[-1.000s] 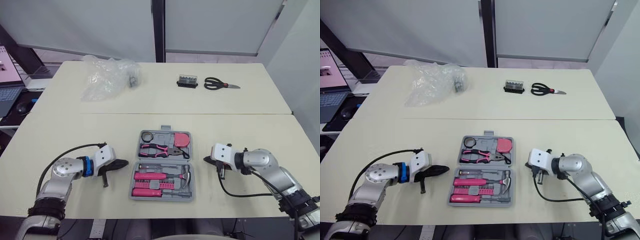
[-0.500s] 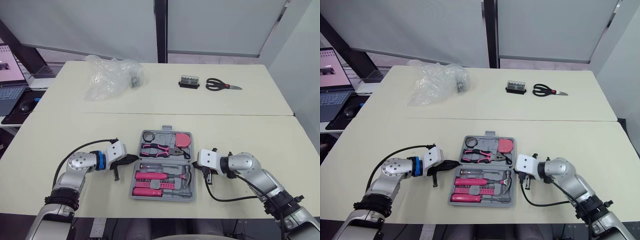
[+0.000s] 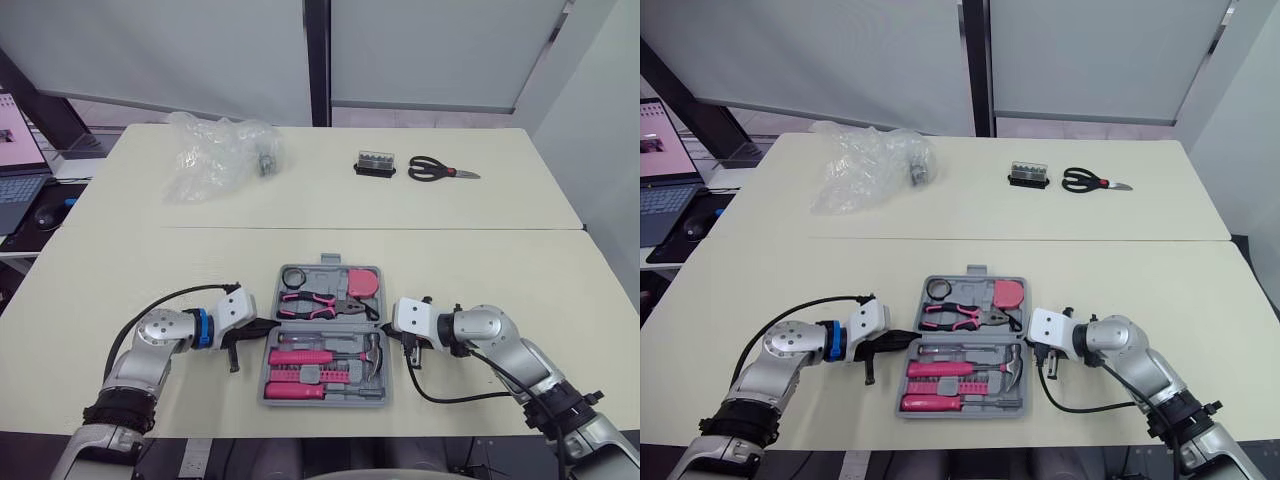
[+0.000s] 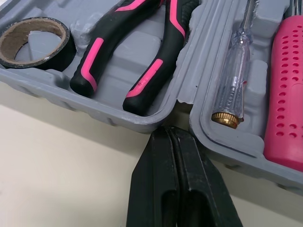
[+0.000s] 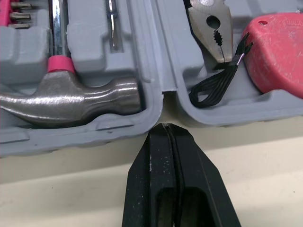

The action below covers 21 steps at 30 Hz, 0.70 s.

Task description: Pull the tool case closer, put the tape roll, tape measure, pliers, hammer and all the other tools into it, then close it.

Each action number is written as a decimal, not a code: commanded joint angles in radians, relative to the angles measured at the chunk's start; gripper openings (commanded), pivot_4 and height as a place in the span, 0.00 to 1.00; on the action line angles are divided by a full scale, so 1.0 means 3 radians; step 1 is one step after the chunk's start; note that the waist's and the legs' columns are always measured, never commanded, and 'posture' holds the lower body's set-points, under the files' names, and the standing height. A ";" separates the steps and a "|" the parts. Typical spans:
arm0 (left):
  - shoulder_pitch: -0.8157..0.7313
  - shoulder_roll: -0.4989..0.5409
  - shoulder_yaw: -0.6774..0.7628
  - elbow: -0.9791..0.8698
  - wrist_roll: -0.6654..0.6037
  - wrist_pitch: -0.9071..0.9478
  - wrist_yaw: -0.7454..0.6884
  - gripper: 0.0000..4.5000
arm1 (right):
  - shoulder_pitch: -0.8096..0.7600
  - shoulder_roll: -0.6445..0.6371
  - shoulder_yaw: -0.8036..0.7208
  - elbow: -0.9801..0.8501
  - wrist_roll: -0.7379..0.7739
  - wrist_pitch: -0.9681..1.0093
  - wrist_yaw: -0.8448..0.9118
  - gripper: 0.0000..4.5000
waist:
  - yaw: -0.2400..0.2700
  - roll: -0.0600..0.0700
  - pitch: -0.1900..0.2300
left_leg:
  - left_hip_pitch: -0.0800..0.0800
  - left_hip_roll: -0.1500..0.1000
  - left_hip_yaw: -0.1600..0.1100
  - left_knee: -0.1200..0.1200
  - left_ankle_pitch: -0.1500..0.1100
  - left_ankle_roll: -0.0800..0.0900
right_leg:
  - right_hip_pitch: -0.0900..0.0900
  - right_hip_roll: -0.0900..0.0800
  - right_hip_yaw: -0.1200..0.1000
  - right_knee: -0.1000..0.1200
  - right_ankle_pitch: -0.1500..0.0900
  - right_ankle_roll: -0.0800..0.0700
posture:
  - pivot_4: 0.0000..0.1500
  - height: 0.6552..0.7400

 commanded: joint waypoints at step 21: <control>0.0488 0.0034 -0.0094 -0.0628 -0.0067 0.0199 0.0004 0.00 | 0.0240 -0.0046 0.0163 -0.0481 0.0062 0.0055 0.0236 0.00 | 0.0000 0.0001 0.0000 | 0.0000 0.0000 0.0001 -0.0001 0.0000 0.0000 | 0.0001 -0.0001 0.0001 -0.0003 0.0000 0.0000 | 1.00 1.00</control>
